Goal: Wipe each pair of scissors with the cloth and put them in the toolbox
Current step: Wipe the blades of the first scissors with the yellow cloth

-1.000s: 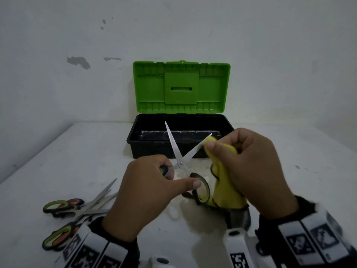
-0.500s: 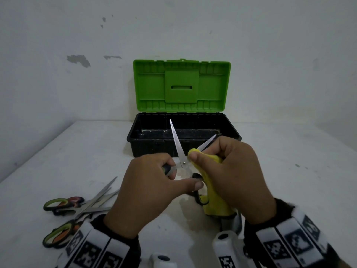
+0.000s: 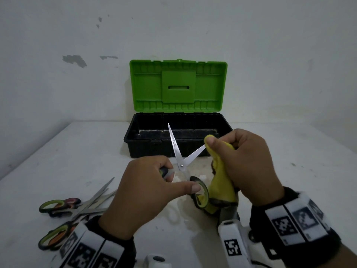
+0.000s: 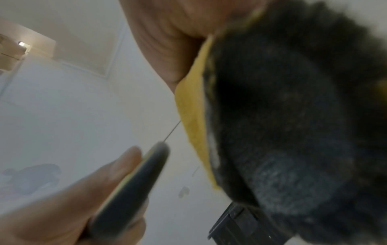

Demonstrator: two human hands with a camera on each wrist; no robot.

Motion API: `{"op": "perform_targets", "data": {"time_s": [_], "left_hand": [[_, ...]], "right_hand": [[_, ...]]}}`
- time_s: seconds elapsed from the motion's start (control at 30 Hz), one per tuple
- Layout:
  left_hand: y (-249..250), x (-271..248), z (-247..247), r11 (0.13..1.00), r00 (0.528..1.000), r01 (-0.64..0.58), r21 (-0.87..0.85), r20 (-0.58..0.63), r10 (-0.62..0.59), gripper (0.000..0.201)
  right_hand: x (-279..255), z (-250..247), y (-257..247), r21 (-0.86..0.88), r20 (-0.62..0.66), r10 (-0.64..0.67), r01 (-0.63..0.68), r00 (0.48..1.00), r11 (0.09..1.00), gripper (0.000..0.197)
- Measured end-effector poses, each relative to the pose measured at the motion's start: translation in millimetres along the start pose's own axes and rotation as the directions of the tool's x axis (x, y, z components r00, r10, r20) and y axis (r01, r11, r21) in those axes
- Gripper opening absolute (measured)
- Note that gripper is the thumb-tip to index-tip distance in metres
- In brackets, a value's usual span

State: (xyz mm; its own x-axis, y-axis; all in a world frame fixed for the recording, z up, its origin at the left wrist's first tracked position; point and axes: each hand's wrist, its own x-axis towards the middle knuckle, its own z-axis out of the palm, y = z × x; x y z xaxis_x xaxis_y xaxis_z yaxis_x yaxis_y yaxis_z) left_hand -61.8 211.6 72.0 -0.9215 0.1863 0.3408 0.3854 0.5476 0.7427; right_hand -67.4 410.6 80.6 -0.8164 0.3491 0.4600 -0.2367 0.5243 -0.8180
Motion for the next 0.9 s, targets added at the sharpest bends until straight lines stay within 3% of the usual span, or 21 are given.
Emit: {"op": "perform_targets", "data": {"time_s": [0.1,0.2,0.3,0.4,0.53,0.6,0.7,0.8,0.9], "left_hand": [[-3,3,-5,1.000,1.000,0.021,-0.009,0.022,-0.021,0.057],[-8,12,-13,0.999,0.998,0.050,-0.006,0.043,-0.049,0.055],[-8,22,-17,0.999,0.997,0.040,-0.002,0.073,-0.040,0.049],[-6,29,-17,0.998,0.995,0.008,0.058,0.094,-0.014,0.039],[-9,32,-18,0.999,0.989,0.051,0.018,0.135,-0.053,0.040],[-12,33,-19,0.975,0.991,0.110,-0.195,0.092,-0.094,0.037],[-11,31,-15,0.786,0.983,0.171,-0.594,0.047,-0.178,0.021],[-8,25,1,0.632,0.969,0.176,-0.755,0.019,-0.247,0.011],[-3,19,18,0.507,0.943,0.149,-0.849,-0.033,-0.331,0.016]], "right_hand": [[5,-14,2,0.147,0.048,0.097,-0.103,0.994,0.984,0.032],[0,-25,1,0.156,0.277,0.113,-0.161,0.954,0.974,0.032],[-9,-25,2,0.092,0.555,0.111,-0.193,0.825,0.977,0.033],[-19,-19,1,0.093,0.667,0.088,-0.200,0.740,0.975,0.027],[-27,-7,1,0.131,0.597,0.099,-0.219,0.796,0.967,0.023],[-29,-2,0,0.178,0.552,0.123,-0.261,0.825,0.949,0.021],[-35,4,-3,0.322,0.494,0.136,-0.326,0.859,0.889,0.019],[-42,12,-8,0.407,0.406,0.118,-0.295,0.906,0.865,0.020],[-48,22,-12,0.444,0.343,0.126,-0.279,0.931,0.852,0.022]]}}
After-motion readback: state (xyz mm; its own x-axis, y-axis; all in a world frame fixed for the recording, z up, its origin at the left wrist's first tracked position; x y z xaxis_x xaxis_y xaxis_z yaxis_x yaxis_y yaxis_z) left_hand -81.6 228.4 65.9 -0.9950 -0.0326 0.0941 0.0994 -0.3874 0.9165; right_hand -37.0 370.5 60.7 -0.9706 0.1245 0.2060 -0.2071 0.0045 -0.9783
